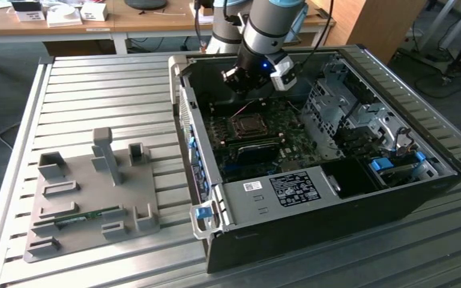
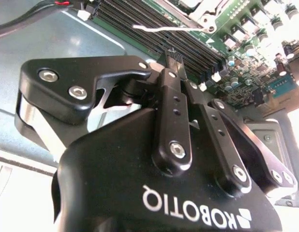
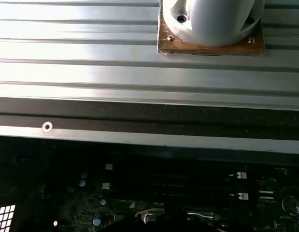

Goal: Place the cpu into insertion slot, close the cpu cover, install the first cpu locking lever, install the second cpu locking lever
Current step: 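Install the first cpu locking lever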

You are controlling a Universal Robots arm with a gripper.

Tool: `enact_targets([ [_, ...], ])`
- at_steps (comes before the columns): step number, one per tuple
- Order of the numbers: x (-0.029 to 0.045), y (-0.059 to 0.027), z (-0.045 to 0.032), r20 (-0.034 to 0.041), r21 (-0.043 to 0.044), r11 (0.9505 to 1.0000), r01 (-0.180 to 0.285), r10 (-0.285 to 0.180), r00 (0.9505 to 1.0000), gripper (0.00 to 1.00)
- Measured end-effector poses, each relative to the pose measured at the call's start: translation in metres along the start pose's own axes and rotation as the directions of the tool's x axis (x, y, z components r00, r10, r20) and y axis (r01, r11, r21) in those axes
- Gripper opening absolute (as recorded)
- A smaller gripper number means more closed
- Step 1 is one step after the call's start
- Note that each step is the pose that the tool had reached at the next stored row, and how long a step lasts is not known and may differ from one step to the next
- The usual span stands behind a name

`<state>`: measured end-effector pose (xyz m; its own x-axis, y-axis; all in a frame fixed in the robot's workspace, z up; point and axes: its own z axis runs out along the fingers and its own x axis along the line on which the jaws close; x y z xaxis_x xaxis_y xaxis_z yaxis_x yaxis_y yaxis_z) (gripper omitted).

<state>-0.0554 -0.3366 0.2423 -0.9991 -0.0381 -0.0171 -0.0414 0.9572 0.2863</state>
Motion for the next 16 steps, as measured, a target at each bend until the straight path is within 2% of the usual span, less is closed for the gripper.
enact_targets([
  [16, -0.0021, -0.0004, 0.0013, 0.0001, -0.0002, 1.0000, 0.000, 0.000, 1.0000, 0.11],
])
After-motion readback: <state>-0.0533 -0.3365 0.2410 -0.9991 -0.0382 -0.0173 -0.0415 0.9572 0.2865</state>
